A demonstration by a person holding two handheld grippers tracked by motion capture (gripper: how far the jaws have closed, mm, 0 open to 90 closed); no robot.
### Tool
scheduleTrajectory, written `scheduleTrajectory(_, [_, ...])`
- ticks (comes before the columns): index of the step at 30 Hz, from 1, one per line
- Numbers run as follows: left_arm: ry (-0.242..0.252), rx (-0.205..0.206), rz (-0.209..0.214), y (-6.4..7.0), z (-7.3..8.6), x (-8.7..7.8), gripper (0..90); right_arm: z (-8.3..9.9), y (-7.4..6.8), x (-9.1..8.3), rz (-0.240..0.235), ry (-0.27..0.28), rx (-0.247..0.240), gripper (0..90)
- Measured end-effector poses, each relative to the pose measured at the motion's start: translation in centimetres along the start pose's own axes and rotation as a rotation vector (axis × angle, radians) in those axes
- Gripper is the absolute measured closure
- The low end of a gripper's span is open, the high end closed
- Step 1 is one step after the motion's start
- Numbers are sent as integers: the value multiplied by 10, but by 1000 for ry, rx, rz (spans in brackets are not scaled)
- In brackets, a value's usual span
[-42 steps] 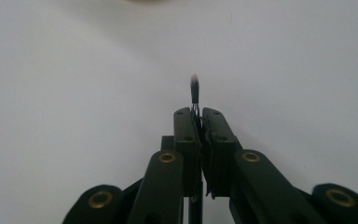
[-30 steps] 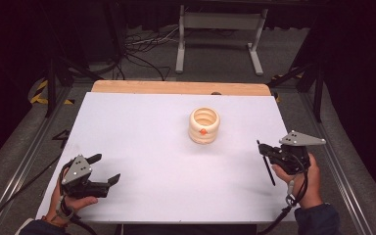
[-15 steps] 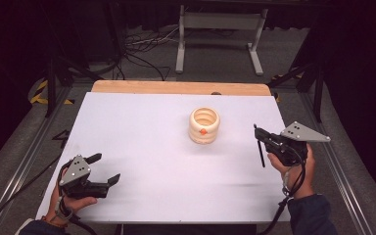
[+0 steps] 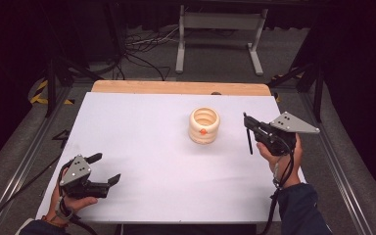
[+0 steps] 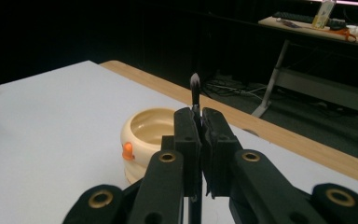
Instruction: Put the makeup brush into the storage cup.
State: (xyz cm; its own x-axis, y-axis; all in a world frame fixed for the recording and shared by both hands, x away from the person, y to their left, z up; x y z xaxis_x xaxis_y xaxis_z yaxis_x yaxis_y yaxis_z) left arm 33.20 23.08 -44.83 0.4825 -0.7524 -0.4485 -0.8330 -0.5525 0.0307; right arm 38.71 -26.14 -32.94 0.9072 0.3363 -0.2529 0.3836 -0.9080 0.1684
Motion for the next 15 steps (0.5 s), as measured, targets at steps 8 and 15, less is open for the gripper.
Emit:
scheduleTrajectory(8, [14, 19, 4, 2, -1, -1, 68, -18, -4, 8, -7, 59, -14, 858])
scheduleTrajectory(15, [69, 42, 0, 3, -3, -6, 58, -31, -12, 16, -26, 107, -12, 858])
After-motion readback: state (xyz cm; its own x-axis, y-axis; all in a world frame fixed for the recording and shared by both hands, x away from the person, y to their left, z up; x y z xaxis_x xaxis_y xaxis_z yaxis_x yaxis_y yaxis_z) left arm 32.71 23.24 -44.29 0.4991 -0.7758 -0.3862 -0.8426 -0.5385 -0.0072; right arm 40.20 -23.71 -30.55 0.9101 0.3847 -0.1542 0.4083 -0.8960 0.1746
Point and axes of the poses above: each handheld gripper's, and its own axes: x roughly forward along the jaws, z roughly out of its underside, y roughly to its right, the point moved 3 cm from there along x, roughly forward along the jaws, and after that the axes turned 12 degrees about z, right-handed, at the moved point
